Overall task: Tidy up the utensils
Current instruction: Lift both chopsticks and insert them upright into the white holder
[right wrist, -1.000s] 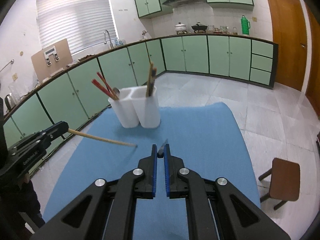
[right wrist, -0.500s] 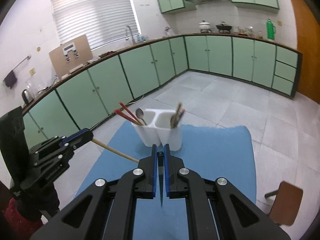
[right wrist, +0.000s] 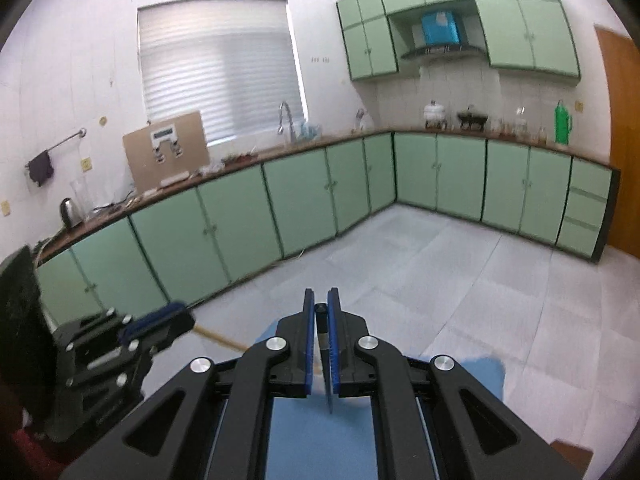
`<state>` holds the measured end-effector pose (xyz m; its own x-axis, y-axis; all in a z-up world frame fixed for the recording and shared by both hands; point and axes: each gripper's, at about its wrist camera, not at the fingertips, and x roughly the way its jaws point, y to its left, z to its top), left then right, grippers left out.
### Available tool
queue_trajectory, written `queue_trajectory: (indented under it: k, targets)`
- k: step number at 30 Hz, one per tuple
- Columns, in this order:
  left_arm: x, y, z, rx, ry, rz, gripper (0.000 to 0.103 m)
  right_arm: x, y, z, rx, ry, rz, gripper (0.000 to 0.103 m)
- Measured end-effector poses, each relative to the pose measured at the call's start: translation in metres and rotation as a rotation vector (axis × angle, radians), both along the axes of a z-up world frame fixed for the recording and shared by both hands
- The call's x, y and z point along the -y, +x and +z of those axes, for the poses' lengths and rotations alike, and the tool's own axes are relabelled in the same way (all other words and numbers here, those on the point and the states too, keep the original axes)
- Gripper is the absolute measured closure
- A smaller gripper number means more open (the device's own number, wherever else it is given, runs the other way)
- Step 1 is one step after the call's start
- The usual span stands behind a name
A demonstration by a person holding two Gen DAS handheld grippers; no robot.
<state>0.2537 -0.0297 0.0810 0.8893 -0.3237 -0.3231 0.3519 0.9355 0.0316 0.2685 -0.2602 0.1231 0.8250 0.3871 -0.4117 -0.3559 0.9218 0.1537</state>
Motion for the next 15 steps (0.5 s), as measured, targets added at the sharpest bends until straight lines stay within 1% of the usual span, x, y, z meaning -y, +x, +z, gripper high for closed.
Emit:
queue_trajectory:
  k: [2,5,8,12,15]
  targets:
    - [0.001,0.011,0.004,0.004,0.002,0.010,0.097,-0.003,0.014,0.005,0.013,0.003,-0.013,0.097]
    - [0.003,0.030,0.001,-0.008,0.020,0.024,0.097,-0.008,0.037,0.005,0.019,0.002,-0.036,0.097]
    - [0.005,0.048,-0.009,-0.035,0.033,0.031,0.097,-0.010,0.057,-0.006,0.014,0.003,-0.046,0.097]
    - [0.001,0.064,-0.027,-0.069,0.036,0.045,0.097,-0.006,0.079,-0.022,0.001,0.031,-0.051,0.097]
    - [-0.002,0.080,-0.040,-0.102,0.036,0.055,0.097,-0.003,0.092,-0.040,-0.034,0.039,-0.059,0.097]
